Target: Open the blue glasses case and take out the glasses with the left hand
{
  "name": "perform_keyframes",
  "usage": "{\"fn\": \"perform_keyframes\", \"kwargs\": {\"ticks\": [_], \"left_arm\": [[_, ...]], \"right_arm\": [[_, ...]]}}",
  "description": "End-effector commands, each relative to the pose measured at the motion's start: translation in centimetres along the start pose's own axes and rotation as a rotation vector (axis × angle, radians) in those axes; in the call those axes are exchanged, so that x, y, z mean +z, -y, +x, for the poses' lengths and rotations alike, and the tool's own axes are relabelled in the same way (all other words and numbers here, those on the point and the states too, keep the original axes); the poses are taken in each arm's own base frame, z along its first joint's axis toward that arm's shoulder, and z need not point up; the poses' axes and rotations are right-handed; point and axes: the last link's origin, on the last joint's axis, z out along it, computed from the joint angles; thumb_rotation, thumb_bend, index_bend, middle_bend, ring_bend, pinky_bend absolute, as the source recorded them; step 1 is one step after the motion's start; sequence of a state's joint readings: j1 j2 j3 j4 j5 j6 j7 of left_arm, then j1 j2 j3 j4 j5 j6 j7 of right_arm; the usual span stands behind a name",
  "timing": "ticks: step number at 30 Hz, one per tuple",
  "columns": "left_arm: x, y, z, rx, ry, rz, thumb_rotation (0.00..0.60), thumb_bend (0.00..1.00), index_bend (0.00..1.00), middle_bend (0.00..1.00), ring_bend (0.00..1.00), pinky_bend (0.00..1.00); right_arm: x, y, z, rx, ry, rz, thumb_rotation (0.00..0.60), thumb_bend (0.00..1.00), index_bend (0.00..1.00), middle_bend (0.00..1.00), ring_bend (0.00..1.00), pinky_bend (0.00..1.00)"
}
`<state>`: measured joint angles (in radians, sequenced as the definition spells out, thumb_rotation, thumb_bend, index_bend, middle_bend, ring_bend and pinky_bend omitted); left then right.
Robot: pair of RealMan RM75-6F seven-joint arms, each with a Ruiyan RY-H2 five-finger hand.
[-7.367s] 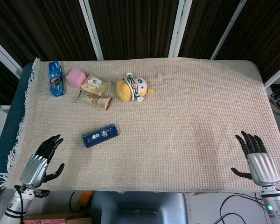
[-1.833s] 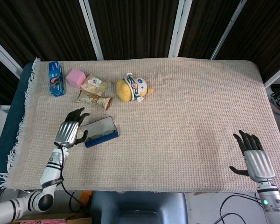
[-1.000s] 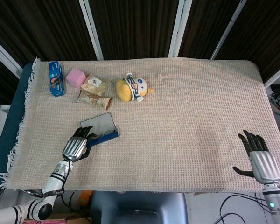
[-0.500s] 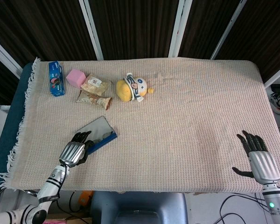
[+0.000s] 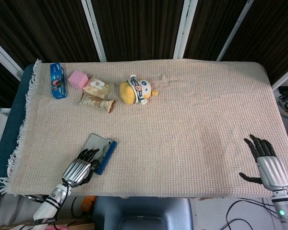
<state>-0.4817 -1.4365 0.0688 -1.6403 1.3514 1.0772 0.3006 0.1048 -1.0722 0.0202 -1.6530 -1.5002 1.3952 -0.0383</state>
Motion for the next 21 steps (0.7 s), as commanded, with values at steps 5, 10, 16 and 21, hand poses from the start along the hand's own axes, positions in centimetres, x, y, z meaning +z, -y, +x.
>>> {"fn": "perform_keyframes", "kwargs": {"ticks": [5, 10, 16, 21], "left_arm": [[-1.2, -1.4, -0.3, 0.009, 0.016, -0.042, 0.600, 0.63, 0.35, 0.00, 0.00, 0.01], [-1.3, -2.3, -0.4, 0.028, 0.018, -0.059, 0.600, 0.63, 0.35, 0.00, 0.00, 0.01], [-1.4, -3.1, -0.7, 0.065, 0.026, -0.069, 0.600, 0.63, 0.34, 0.00, 0.00, 0.01], [-1.6, -3.8, -1.0, 0.077, 0.034, -0.083, 0.600, 0.63, 0.34, 0.00, 0.00, 0.01]], "right_arm": [[-0.3, 0.0, 0.2, 0.007, -0.004, 0.013, 0.600, 0.20, 0.00, 0.00, 0.00, 0.01], [-0.6, -0.1, 0.4, 0.017, -0.013, 0.019, 0.600, 0.20, 0.00, 0.00, 0.00, 0.01], [-0.9, -0.4, 0.9, 0.034, -0.027, 0.018, 0.600, 0.20, 0.00, 0.00, 0.00, 0.01], [-1.1, -0.6, 1.2, 0.043, -0.034, 0.021, 0.600, 0.20, 0.00, 0.00, 0.00, 0.01]]}}
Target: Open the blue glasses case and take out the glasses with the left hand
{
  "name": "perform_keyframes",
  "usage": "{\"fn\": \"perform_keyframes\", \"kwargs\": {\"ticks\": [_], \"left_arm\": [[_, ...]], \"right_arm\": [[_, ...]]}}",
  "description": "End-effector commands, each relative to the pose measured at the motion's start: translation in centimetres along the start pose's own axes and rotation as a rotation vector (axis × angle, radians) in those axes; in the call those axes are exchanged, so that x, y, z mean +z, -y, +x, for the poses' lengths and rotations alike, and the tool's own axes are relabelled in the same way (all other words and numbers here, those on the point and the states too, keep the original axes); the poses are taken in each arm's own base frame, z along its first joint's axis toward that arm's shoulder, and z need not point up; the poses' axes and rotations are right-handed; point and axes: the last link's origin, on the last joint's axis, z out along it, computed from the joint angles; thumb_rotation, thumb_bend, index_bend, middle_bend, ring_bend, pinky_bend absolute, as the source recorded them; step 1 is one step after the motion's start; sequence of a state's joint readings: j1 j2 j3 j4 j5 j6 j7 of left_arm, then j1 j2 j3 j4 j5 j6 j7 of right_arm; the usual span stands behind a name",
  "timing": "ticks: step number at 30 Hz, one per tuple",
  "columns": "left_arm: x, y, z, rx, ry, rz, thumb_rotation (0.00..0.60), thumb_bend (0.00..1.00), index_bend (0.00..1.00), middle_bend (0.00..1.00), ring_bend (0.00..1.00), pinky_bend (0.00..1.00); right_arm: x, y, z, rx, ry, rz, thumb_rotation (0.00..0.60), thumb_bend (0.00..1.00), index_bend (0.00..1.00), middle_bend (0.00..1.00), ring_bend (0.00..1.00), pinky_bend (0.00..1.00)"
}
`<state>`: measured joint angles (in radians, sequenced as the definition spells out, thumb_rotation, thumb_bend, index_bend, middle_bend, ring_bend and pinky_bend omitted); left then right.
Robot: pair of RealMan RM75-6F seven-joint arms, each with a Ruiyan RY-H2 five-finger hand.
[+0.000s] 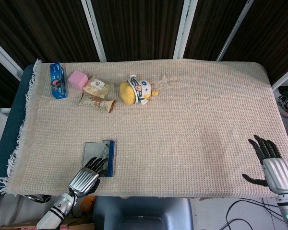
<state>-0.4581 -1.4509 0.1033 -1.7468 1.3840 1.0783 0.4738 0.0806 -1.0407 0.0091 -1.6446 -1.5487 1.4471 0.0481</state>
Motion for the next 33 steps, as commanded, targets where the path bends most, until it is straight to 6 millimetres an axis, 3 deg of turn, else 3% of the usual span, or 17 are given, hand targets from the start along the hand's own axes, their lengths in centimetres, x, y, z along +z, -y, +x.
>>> {"fn": "perform_keyframes", "kwargs": {"ticks": [1, 11, 22, 33], "left_arm": [[0.0, -0.5, -0.1, 0.003, 0.002, -0.011, 0.600, 0.63, 0.34, 0.00, 0.00, 0.01], [0.7, -2.6, 0.0, 0.003, -0.001, -0.062, 0.600, 0.63, 0.34, 0.00, 0.00, 0.01], [4.0, -5.1, 0.4, -0.028, -0.031, -0.083, 0.600, 0.64, 0.29, 0.00, 0.00, 0.01], [6.7, -6.0, 0.7, -0.061, -0.026, -0.069, 0.600, 0.64, 0.22, 0.00, 0.00, 0.01]], "right_arm": [[-0.1, -0.1, 0.1, 0.001, -0.001, 0.002, 0.600, 0.20, 0.00, 0.00, 0.00, 0.01], [-0.4, -0.1, 0.2, 0.008, -0.003, 0.009, 0.600, 0.20, 0.00, 0.00, 0.00, 0.01], [-0.8, -0.6, 0.9, 0.031, -0.025, 0.003, 0.600, 0.20, 0.00, 0.00, 0.00, 0.01], [-1.4, -1.8, 2.6, 0.103, -0.092, -0.032, 0.600, 0.20, 0.00, 0.00, 0.00, 0.01]]}}
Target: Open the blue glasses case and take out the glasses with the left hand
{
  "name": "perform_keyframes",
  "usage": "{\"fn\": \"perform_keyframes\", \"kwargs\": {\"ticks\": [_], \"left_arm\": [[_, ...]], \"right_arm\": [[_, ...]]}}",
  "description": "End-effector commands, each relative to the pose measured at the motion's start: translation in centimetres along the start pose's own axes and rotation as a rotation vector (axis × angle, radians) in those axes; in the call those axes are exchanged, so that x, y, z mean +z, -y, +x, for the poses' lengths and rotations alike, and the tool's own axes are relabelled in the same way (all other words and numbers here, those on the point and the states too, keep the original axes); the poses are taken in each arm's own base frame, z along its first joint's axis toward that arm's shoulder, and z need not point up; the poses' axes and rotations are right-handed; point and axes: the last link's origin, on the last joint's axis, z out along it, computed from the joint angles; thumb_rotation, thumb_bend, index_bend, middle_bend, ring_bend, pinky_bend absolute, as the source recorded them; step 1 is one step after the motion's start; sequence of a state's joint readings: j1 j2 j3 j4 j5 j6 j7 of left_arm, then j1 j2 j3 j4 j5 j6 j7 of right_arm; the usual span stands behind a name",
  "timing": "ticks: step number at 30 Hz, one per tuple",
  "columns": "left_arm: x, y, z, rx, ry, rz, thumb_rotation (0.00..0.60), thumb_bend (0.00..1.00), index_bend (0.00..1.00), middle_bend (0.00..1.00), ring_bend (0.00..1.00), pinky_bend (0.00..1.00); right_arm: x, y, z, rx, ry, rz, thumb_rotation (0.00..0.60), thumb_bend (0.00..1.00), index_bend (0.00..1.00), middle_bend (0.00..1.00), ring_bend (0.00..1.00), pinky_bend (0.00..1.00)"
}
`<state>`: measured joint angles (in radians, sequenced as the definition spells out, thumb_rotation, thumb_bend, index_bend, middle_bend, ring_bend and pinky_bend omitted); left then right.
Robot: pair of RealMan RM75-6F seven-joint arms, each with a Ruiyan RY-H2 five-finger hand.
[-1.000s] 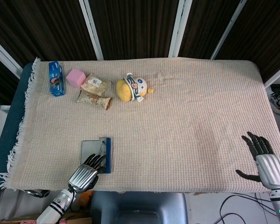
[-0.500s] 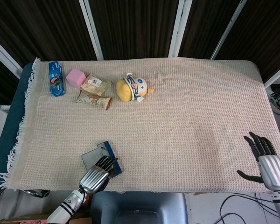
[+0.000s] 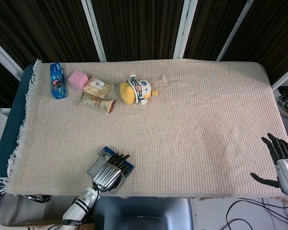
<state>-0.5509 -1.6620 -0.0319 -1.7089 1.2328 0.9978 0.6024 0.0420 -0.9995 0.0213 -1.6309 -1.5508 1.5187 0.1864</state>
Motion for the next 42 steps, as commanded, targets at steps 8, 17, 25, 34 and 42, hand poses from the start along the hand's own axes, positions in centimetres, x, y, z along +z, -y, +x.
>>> {"fn": "perform_keyframes", "kwargs": {"ticks": [8, 17, 25, 34, 42], "left_arm": [[2.3, -0.2, 1.0, -0.030, -0.059, 0.004, 0.600, 0.65, 0.16, 0.00, 0.00, 0.00], [3.8, 0.9, 1.0, 0.010, -0.070, 0.058, 0.600, 0.65, 0.10, 0.00, 0.00, 0.00], [4.3, 1.3, 1.5, 0.015, -0.110, 0.087, 0.600, 0.64, 0.06, 0.00, 0.00, 0.00], [4.0, 2.4, 2.8, 0.010, -0.145, 0.116, 0.600, 0.49, 0.09, 0.00, 0.00, 0.00], [2.9, 4.5, 4.7, 0.006, -0.180, 0.153, 0.600, 0.43, 0.28, 0.00, 0.00, 0.00]], "right_arm": [[-0.7, -1.2, 1.7, 0.052, -0.072, -0.023, 0.600, 0.20, 0.00, 0.00, 0.00, 0.01], [-0.8, -1.4, 2.0, 0.060, -0.083, -0.025, 0.600, 0.20, 0.00, 0.00, 0.00, 0.01], [-0.8, -1.5, 2.0, 0.064, -0.086, -0.026, 0.600, 0.20, 0.00, 0.00, 0.00, 0.01], [-0.8, -1.4, 2.0, 0.063, -0.085, -0.024, 0.600, 0.20, 0.00, 0.00, 0.00, 0.01], [-0.8, -1.1, 1.7, 0.059, -0.071, -0.014, 0.600, 0.20, 0.00, 0.00, 0.00, 0.01]]}}
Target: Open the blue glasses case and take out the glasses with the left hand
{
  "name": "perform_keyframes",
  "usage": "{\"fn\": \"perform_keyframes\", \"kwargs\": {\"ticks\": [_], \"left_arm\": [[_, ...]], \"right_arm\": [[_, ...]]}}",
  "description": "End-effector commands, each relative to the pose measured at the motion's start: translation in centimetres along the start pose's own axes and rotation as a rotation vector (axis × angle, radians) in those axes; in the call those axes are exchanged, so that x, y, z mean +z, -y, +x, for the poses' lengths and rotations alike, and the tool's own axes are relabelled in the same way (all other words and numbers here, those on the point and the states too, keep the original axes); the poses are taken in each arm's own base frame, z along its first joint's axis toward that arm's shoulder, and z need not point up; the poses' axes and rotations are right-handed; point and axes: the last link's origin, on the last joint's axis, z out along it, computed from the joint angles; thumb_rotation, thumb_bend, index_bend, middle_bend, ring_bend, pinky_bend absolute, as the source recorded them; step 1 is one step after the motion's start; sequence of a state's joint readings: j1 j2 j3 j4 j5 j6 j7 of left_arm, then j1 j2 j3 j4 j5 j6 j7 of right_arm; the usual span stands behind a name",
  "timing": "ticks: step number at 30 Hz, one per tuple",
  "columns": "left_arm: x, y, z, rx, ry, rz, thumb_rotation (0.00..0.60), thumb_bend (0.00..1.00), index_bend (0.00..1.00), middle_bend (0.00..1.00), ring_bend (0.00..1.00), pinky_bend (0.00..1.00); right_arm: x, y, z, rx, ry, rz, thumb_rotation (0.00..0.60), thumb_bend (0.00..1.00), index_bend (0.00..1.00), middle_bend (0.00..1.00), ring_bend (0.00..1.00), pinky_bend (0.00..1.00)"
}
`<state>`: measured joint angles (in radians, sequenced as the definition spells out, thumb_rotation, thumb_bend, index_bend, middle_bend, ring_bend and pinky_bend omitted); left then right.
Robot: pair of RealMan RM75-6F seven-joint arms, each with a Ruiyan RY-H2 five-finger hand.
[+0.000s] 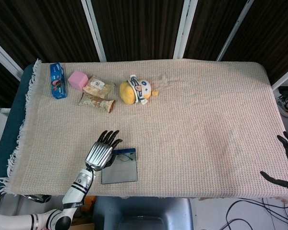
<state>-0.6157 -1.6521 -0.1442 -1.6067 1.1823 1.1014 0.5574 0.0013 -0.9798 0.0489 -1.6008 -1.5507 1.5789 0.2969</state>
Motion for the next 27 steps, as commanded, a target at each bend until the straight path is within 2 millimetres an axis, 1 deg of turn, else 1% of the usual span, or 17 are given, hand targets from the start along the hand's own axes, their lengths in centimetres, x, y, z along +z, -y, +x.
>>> {"fn": "perform_keyframes", "kwargs": {"ticks": [1, 6, 18, 27], "left_arm": [[0.0, 0.8, 0.2, -0.020, 0.022, 0.024, 0.600, 0.43, 0.29, 0.00, 0.00, 0.00], [-0.3, 1.5, -0.1, -0.010, 0.061, 0.042, 0.600, 0.43, 0.32, 0.00, 0.00, 0.01], [0.6, 1.3, -1.4, -0.016, 0.098, 0.057, 0.600, 0.43, 0.34, 0.00, 0.00, 0.01], [1.4, 1.1, -2.1, -0.014, 0.108, 0.068, 0.600, 0.43, 0.35, 0.00, 0.00, 0.01]], "right_arm": [[0.0, 0.1, -0.1, -0.003, 0.005, 0.005, 0.600, 0.20, 0.00, 0.00, 0.00, 0.01], [0.0, 0.3, -0.3, -0.009, 0.009, 0.009, 0.600, 0.20, 0.00, 0.00, 0.00, 0.01], [0.1, 0.5, -0.6, -0.020, 0.024, 0.012, 0.600, 0.20, 0.00, 0.00, 0.00, 0.01], [0.1, 0.4, -0.6, -0.019, 0.024, 0.010, 0.600, 0.20, 0.00, 0.00, 0.00, 0.01]]}}
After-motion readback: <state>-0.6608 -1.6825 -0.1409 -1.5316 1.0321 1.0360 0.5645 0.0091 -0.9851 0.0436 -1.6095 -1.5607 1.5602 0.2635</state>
